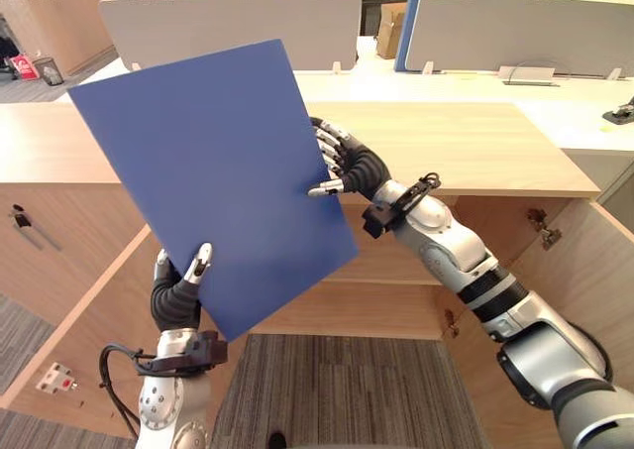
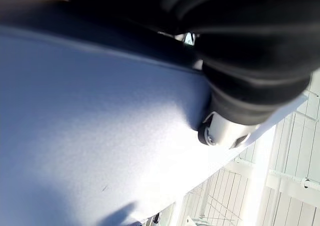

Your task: Walk over to the cabinet, pick up the folder, carry it to the office cabinet, place the folder inside the office cabinet, then close the office cabinet door

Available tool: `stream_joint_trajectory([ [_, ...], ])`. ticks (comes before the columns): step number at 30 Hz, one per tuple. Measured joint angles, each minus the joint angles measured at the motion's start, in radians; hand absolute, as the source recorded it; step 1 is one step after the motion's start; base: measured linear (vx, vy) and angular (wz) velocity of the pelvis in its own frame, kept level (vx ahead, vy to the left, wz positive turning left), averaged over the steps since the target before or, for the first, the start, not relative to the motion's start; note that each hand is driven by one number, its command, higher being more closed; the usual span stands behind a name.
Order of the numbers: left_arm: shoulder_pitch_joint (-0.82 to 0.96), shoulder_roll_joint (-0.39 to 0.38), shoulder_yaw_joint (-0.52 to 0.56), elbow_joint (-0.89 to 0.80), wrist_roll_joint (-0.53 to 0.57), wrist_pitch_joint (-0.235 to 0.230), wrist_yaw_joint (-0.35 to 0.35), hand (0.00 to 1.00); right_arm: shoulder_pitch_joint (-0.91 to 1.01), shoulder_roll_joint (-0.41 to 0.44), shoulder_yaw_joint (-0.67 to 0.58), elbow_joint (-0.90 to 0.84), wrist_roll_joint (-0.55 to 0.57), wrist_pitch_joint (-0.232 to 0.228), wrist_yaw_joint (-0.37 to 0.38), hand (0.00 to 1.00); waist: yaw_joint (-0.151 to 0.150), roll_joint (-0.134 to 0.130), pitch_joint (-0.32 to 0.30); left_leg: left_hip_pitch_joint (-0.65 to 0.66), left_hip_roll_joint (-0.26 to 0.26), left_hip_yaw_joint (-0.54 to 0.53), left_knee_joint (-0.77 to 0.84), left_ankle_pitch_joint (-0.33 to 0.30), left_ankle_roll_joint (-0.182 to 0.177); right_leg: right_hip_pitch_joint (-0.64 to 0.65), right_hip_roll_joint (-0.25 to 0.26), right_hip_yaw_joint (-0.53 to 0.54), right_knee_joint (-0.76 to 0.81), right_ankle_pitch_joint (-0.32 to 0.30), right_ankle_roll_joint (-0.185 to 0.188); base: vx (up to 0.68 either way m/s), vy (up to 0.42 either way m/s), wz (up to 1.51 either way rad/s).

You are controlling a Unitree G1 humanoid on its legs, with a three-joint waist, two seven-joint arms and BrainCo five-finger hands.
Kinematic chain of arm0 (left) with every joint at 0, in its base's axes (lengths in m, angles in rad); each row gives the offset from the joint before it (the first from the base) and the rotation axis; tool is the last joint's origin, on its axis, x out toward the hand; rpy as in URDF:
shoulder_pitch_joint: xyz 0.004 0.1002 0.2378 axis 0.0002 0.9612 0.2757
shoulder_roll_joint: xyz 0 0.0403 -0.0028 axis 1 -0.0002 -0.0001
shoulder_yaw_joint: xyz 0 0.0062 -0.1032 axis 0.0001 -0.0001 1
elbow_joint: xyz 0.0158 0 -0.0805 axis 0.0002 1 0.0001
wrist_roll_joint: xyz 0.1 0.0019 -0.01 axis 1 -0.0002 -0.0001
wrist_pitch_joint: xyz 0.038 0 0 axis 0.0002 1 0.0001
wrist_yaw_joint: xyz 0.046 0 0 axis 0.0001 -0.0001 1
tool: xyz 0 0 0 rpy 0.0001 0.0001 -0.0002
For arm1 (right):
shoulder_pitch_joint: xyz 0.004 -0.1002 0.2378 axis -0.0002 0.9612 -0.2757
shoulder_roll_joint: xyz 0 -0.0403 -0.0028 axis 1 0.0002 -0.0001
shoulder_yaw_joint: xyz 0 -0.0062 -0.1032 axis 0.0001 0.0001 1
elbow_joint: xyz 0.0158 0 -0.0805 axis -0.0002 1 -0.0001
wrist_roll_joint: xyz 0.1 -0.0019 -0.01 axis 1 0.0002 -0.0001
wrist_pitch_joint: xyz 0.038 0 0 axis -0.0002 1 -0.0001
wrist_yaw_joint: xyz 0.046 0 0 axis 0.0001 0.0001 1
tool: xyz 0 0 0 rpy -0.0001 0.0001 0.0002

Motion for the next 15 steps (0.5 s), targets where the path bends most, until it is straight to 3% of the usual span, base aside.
stream_joint_trajectory([
  [8, 0.0, 0.053, -0.001, 0.0, 0.0, -0.022, 0.023, 1.0, -0.158, -0.145, 0.178, 0.024, 0.045, 0.003, 0.018, 0.0, 0.009, 0.006, 0.0, -0.018, 0.002, -0.009, 0.0, 0.012, -0.001, -0.013, 0.003, -0.009, -0.005, 0.006, -0.004, -0.02, 0.001, 0.03],
  [15, 0.0, 0.1, -0.014, 0.0, -0.001, -0.027, 0.031, 1.0, -0.17, -0.188, 0.239, 0.024, 0.112, 0.002, 0.026, 0.0, 0.019, 0.013, -0.005, -0.02, 0.003, -0.01, 0.0, 0.014, -0.002, -0.014, 0.005, -0.009, -0.005, 0.011, -0.007, 0.0, 0.0, 0.0],
])
